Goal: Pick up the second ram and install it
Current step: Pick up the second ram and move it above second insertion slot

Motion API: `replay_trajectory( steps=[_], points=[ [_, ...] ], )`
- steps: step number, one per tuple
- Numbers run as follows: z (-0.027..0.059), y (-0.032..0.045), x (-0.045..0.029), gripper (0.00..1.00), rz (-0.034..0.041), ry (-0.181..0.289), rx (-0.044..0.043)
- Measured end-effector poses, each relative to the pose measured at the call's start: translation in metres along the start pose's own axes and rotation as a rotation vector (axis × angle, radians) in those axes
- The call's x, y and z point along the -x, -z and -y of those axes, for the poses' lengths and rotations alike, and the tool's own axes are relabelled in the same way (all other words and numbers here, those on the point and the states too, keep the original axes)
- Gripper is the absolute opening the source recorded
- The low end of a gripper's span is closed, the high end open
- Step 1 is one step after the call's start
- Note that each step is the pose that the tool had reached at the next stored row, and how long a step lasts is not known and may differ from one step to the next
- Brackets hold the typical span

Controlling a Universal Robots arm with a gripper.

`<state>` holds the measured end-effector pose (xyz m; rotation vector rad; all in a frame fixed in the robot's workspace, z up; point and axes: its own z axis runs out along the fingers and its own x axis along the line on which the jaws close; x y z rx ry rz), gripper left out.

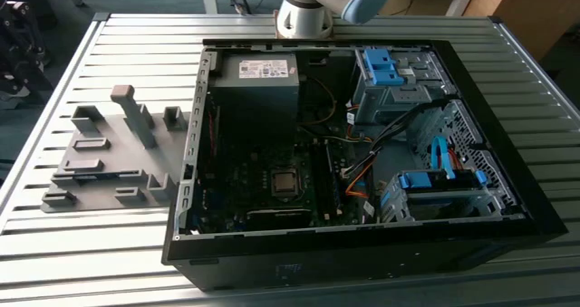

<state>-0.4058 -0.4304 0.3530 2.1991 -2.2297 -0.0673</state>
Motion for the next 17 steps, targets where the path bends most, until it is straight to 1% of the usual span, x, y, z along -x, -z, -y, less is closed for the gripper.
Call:
replay_trajectory(
  steps=[3, 13, 17],
  points=[
    [-0.0005, -0.0026, -0.0005, 0.33, 0.0001, 0.005, -0.002],
    [-0.0003, -0.0107, -0.0017, 0.33, -0.0013, 0.036, -0.0023],
    [-0.0003, -0.0128, -0.0023, 0.33, -0.0017, 0.044, -0.0027]
  ],
)
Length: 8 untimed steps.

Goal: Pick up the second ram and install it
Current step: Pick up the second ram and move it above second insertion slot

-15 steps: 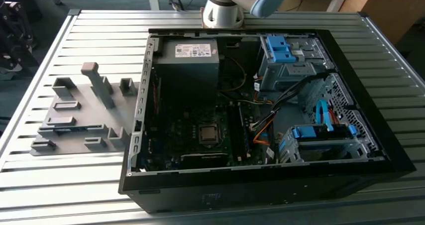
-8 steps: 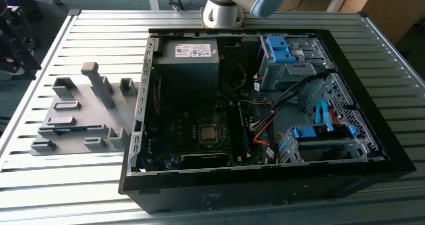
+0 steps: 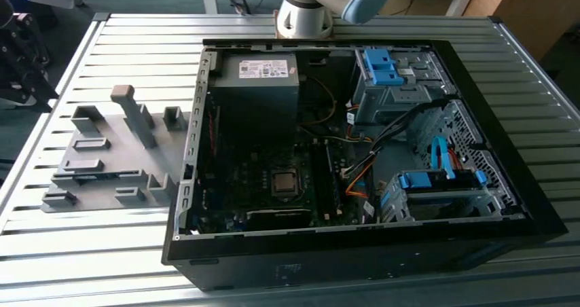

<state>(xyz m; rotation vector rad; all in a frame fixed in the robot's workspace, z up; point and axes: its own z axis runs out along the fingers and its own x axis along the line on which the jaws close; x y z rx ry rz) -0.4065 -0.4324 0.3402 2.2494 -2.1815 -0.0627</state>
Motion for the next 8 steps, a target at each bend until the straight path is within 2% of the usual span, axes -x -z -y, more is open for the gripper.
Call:
replay_trajectory(
  steps=[8],
  points=[
    [0.0001, -0.0028, -0.0009, 0.33, -0.0003, 0.014, 0.0001]
  ],
)
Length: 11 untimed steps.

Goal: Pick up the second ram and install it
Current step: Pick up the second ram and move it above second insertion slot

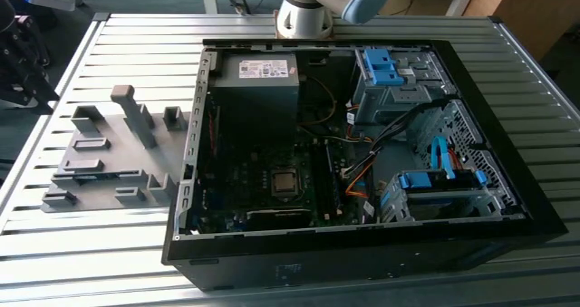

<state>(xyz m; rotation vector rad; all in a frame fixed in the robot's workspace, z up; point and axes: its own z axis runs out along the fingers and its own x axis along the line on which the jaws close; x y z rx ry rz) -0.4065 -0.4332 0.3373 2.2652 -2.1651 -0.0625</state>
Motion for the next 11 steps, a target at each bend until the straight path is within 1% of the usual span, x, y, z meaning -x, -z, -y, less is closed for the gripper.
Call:
replay_trajectory(
  steps=[3, 11],
  points=[
    [0.0, -0.0022, -0.0003, 0.33, -0.0005, 0.016, 0.0],
    [-0.0004, -0.0161, -0.0009, 0.33, -0.0019, 0.008, -0.0023]
  ],
)
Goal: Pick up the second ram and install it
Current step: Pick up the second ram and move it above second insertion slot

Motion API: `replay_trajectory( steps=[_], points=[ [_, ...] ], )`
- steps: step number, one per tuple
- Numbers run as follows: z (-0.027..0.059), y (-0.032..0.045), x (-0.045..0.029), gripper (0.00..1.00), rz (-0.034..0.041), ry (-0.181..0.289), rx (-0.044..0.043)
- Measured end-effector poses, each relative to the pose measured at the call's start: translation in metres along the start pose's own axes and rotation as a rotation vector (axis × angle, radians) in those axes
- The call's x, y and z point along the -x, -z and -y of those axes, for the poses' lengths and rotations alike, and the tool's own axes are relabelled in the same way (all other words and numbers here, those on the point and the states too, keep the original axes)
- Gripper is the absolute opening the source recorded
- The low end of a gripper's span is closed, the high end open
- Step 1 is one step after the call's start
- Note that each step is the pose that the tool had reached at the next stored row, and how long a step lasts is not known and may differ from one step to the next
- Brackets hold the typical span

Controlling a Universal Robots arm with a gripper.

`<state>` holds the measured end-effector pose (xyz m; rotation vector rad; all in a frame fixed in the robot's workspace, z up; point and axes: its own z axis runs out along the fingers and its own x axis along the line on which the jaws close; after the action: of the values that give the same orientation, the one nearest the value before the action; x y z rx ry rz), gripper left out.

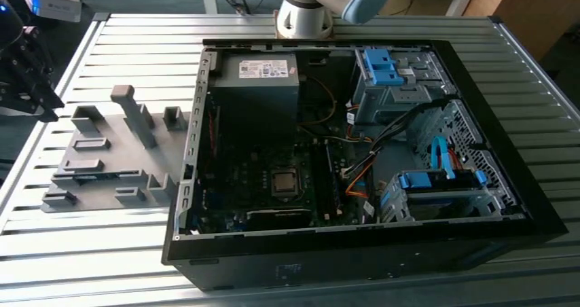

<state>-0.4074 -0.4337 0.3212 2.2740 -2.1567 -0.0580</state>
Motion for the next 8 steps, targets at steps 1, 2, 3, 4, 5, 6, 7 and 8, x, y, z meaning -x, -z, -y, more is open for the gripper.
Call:
replay_trajectory(
  steps=[1, 2, 3, 4, 5, 6, 7, 8],
  points=[
    [0.0001, -0.0015, -0.0001, 0.33, 0.0, -0.001, 0.0],
    [0.0001, -0.0025, -0.0002, 0.33, 0.0, -0.001, 0.0],
    [0.0002, -0.0034, -0.0003, 0.33, 0.0, -0.001, 0.0],
    [0.0002, -0.004, -0.0004, 0.33, 0.0001, -0.001, 0.0],
    [0.0002, -0.0043, -0.0005, 0.33, -0.0001, -0.001, 0.0001],
    [0.0002, -0.0045, -0.0005, 0.33, -0.0001, -0.001, 0.0003],
    [0.0002, -0.0047, -0.0005, 0.33, -0.0001, -0.001, 0.0003],
    [0.0002, -0.0052, -0.0005, 0.33, 0.0, -0.001, 0.0]
  ],
)
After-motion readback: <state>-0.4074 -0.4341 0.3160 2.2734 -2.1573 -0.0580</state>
